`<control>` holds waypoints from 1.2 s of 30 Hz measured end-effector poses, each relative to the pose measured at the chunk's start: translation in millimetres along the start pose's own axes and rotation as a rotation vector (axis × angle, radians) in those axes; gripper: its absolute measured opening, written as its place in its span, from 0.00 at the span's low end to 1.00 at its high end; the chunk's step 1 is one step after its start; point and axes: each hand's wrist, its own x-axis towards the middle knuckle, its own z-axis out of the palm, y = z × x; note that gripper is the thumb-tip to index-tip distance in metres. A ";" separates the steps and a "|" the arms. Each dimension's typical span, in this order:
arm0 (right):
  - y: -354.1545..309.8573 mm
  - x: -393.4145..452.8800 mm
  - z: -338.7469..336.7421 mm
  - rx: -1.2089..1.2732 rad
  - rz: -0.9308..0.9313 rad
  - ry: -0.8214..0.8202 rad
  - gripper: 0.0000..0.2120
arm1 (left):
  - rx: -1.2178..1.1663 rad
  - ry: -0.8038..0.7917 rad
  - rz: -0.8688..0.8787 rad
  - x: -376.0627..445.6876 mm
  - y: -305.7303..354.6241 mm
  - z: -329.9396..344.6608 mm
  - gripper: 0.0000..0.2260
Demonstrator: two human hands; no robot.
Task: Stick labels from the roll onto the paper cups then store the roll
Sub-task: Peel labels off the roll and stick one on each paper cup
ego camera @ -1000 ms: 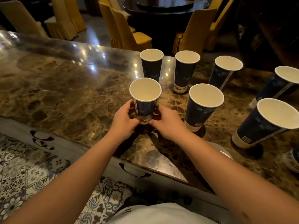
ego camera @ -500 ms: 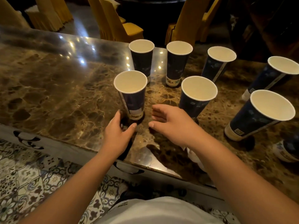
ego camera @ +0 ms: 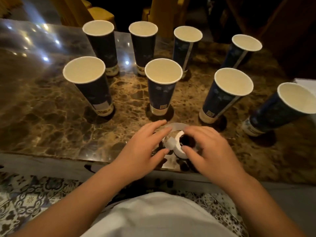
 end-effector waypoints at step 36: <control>30.6 -29.5 12.2 -0.116 -0.071 0.477 0.12 | -0.150 -0.197 -0.058 48.9 15.2 2.8 0.07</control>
